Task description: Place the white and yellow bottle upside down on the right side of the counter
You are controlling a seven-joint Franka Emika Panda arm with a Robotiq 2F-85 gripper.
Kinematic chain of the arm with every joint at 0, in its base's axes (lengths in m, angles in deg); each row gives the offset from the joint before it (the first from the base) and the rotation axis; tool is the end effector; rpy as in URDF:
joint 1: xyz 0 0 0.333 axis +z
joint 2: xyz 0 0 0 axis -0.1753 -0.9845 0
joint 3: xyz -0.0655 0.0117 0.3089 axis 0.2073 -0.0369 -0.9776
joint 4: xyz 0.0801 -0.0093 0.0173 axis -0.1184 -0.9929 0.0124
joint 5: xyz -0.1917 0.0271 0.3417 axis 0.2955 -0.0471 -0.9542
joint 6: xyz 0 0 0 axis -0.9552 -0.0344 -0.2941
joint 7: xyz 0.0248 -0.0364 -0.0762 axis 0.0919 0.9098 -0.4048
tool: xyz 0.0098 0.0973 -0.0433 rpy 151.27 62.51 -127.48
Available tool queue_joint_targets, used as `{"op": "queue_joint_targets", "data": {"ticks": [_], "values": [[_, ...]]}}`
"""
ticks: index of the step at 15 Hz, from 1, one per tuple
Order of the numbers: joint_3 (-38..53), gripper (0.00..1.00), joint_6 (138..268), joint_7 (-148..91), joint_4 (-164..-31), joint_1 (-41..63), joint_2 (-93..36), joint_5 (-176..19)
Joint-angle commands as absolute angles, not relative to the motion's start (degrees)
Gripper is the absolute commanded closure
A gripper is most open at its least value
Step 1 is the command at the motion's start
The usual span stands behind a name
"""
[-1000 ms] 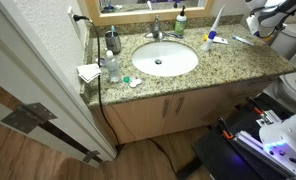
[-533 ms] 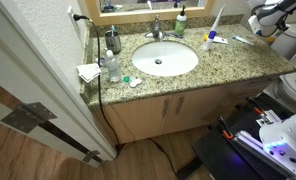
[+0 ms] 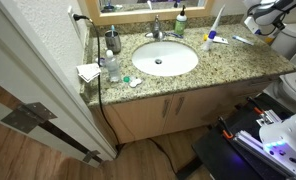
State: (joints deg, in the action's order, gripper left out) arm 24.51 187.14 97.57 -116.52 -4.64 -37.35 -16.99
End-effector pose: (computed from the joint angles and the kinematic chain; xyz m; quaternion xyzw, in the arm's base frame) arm 0.4731 -0.3861 0.2778 0.4175 -0.7511 0.2711 0.4337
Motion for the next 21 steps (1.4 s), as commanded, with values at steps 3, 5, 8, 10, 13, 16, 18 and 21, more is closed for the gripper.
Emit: {"op": "queue_joint_targets", "data": {"ticks": [3, 5, 8, 10, 13, 16, 18, 21], "values": [[21.3, 0.94, 183.2, 93.3, -119.9, -4.4, -34.7, -16.7], [21.1, 0.77, 184.1, 94.8, -117.7, -5.1, -36.3, -16.8], [21.1, 0.94, 183.6, 94.3, -117.3, -5.2, -37.2, -16.8], [21.1, 0.94, 182.9, 93.4, -117.1, -5.3, -38.6, -16.8], [21.3, 0.94, 182.0, 93.7, -117.1, -5.1, -40.1, -16.5], [21.2, 0.94, 181.4, 94.0, -117.1, -5.2, -41.3, -16.4], [21.1, 0.94, 181.6, 94.4, -117.2, -5.2, -41.7, -16.4], [20.9, 0.94, 181.9, 94.4, -117.2, -5.3, -41.8, -16.6]]}}
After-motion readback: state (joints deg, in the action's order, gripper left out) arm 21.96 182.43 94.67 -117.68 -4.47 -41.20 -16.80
